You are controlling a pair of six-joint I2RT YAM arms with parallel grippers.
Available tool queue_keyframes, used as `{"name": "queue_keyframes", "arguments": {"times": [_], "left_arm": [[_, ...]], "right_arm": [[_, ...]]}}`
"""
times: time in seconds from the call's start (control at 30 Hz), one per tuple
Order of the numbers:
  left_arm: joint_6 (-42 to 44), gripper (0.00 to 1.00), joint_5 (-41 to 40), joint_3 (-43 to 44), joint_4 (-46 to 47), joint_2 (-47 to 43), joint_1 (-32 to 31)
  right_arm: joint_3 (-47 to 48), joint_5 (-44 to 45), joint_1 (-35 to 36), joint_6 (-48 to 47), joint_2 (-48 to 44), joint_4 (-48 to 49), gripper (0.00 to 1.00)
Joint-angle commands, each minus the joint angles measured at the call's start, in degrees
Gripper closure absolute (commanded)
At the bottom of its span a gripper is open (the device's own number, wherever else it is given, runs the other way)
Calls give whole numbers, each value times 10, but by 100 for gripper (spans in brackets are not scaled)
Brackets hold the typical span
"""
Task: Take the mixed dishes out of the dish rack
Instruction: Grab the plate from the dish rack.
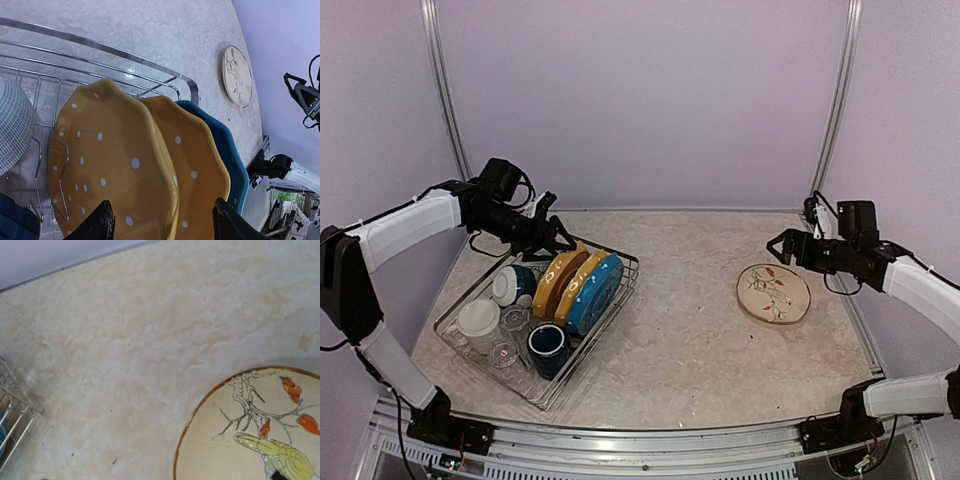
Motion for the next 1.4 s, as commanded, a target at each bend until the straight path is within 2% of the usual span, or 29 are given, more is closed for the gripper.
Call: {"name": "queue_keyframes", "arguments": {"times": [0.0, 0.17, 0.47, 0.57, 0.7, 0.9, 1.17, 1.37], "left_arm": [[13, 39, 18, 30, -44, 31, -6], [37, 48, -12, 73, -74, 74, -32], [75, 63, -78, 51, -64, 79, -46], [89, 65, -101, 51, -71, 75, -52], [98, 77, -108, 48, -72, 63, -55], [101, 89, -107, 58, -80, 41, -57], [92, 100, -139, 116, -138, 28, -65], [80, 100, -139, 167, -166, 23, -76]], "right_arm": [[12, 12, 5, -1, -20, -36, 7], [8, 27, 6, -4, -39, -51, 7], [4, 36, 5, -4, -39, -63, 7], [5, 32, 6, 3, -35, -58, 7], [10, 29, 6, 11, -28, -49, 7], [26, 16, 8, 19, -12, -47, 7], [40, 27, 10, 13, -25, -63, 7], [33, 31, 10, 8, -32, -68, 6]]}}
